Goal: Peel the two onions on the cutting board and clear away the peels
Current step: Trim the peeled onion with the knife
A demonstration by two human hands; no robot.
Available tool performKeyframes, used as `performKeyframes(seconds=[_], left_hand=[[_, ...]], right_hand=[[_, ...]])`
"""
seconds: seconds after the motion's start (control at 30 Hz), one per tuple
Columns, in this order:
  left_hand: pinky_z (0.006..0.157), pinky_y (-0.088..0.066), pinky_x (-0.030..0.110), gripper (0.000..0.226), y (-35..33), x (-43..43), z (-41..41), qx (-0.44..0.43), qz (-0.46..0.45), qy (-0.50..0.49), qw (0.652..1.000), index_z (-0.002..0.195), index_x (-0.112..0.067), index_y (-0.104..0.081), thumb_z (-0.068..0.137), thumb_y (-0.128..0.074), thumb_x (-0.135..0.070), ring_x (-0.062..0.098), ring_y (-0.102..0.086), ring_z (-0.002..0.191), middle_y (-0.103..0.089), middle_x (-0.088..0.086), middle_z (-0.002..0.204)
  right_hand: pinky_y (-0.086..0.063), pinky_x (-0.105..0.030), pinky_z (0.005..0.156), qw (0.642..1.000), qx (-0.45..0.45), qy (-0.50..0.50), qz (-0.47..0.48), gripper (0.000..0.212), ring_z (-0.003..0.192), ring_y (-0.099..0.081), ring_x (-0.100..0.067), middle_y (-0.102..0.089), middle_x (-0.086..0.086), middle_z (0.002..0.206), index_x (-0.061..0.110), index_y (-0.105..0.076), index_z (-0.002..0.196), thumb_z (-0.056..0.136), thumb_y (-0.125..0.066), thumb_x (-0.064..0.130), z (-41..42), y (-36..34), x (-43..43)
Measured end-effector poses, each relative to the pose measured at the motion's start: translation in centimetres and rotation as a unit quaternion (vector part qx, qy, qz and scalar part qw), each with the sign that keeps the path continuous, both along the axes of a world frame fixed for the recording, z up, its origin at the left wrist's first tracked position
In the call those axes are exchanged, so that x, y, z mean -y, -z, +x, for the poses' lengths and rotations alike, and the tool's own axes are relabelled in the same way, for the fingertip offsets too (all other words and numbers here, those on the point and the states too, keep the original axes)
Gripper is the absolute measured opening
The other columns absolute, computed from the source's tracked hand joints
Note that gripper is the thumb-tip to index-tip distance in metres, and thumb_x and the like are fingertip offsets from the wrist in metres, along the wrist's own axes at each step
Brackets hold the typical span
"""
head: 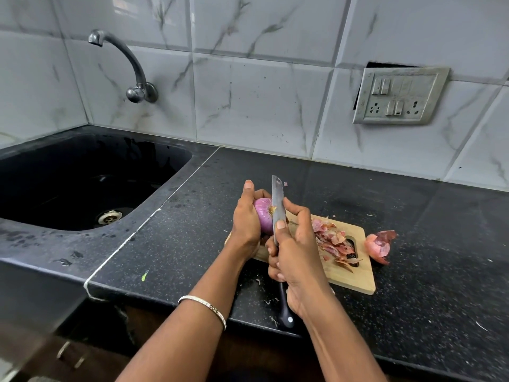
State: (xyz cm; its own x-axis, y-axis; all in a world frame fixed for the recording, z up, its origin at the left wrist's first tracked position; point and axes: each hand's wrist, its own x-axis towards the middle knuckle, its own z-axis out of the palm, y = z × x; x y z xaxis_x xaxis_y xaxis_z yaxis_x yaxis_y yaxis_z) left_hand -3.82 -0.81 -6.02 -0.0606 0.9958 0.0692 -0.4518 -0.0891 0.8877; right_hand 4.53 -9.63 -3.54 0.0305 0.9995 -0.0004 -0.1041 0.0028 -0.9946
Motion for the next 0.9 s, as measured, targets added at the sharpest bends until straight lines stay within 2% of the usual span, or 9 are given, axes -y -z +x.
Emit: performKeyframes(seconds=[0.1, 0.23, 0.37, 0.47, 0.6, 0.67, 0.77, 0.83, 0.9], left_hand=[[0.057, -0.042, 0.034, 0.071, 0.1, 0.0, -0.1, -0.008, 0.007, -0.008, 1.000, 0.056, -0.020, -0.063, 0.107, -0.028, -0.056, 0.020, -0.050, 0.054, -0.057, 0.009, 0.061], [0.057, -0.038, 0.034, 0.061, 0.3, -0.2, 0.1, -0.019, 0.003, -0.034, 0.999, 0.063, -0.015, -0.056, 0.105, -0.033, -0.053, 0.022, -0.045, 0.056, -0.052, 0.012, 0.065], [0.060, -0.038, 0.036, 0.048, 0.4, -0.8, 0.2, -0.021, -0.010, -0.078, 0.997, 0.056, -0.021, -0.058, 0.094, -0.044, -0.049, 0.025, -0.044, 0.061, -0.052, 0.017, 0.072], [0.062, -0.039, 0.038, 0.044, 0.6, -1.1, 0.1, -0.034, -0.002, -0.074, 0.997, 0.057, -0.023, -0.059, 0.087, -0.044, -0.050, 0.030, -0.044, 0.066, -0.054, 0.024, 0.081], [0.051, -0.033, 0.034, 0.049, 0.9, -0.8, -0.1, -0.083, -0.001, -0.063, 0.995, 0.069, -0.017, -0.059, 0.083, -0.043, -0.061, 0.024, -0.039, 0.051, -0.055, 0.019, 0.071], [0.050, -0.033, 0.032, 0.051, 0.6, -0.3, 0.0, -0.112, -0.007, -0.070, 0.991, 0.067, -0.017, -0.057, 0.088, -0.040, -0.060, 0.020, -0.041, 0.050, -0.055, 0.014, 0.069], [0.062, -0.043, 0.044, 0.048, 0.6, -0.2, 0.0, -0.127, -0.011, -0.104, 0.986, 0.053, -0.028, -0.052, 0.095, -0.040, -0.049, 0.021, -0.048, 0.062, -0.056, 0.009, 0.073], [0.080, -0.050, 0.054, 0.045, 0.7, -0.4, 0.1, -0.123, 0.008, -0.114, 0.986, 0.058, -0.028, -0.062, 0.091, -0.042, -0.051, 0.027, -0.056, 0.076, -0.065, 0.014, 0.085], [0.091, -0.053, 0.052, 0.051, 0.8, -0.7, 0.2, -0.127, 0.018, -0.125, 0.984, 0.064, -0.026, -0.071, 0.098, -0.040, -0.047, 0.024, -0.063, 0.084, -0.071, 0.016, 0.095]], right_hand=[[-0.024, -0.019, 0.037, 1.000, -0.012, -0.002, -0.004, 0.034, 0.041, -0.031, -0.005, -0.044, -0.003, 0.061, 0.049, -0.051, 0.121, 0.109, -0.038, 0.020, 0.0, 0.0, 0.3], [-0.022, -0.017, 0.037, 0.999, -0.033, -0.020, -0.023, 0.034, 0.040, -0.029, -0.006, -0.043, 0.000, 0.057, 0.046, -0.052, 0.121, 0.109, -0.038, 0.017, 0.3, -0.6, -0.2], [-0.019, -0.014, 0.035, 0.997, -0.044, -0.048, -0.040, 0.031, 0.039, -0.025, -0.006, -0.042, 0.000, 0.055, 0.040, -0.052, 0.125, 0.110, -0.039, 0.016, 0.9, -1.1, -1.1], [-0.018, -0.012, 0.034, 0.995, -0.063, -0.058, -0.057, 0.030, 0.037, -0.024, -0.005, -0.041, -0.001, 0.055, 0.035, -0.051, 0.128, 0.110, -0.038, 0.015, 1.0, -1.4, -1.7], [-0.019, -0.013, 0.033, 0.994, -0.058, -0.065, -0.060, 0.028, 0.037, -0.025, -0.005, -0.041, -0.002, 0.056, 0.034, -0.052, 0.126, 0.110, -0.038, 0.016, 0.9, -2.0, -2.0], [-0.021, -0.015, 0.035, 0.996, -0.028, -0.067, -0.044, 0.028, 0.038, -0.027, -0.006, -0.043, -0.002, 0.056, 0.039, -0.053, 0.124, 0.109, -0.040, 0.019, 0.5, -1.9, -1.6], [-0.023, -0.017, 0.037, 0.999, -0.005, -0.049, -0.013, 0.032, 0.040, -0.030, -0.007, -0.045, -0.001, 0.057, 0.046, -0.055, 0.119, 0.109, -0.039, 0.019, -0.1, -1.0, -0.7], [-0.024, -0.018, 0.038, 0.999, -0.014, -0.026, 0.013, 0.034, 0.041, -0.032, -0.007, -0.045, -0.002, 0.058, 0.048, -0.054, 0.119, 0.109, -0.039, 0.019, 0.3, -0.8, -0.4], [-0.029, -0.023, 0.039, 0.998, 0.016, 0.022, 0.048, 0.036, 0.043, -0.038, -0.009, -0.048, -0.002, 0.061, 0.051, -0.051, 0.120, 0.108, -0.041, 0.018, 1.1, -0.8, -0.6]])
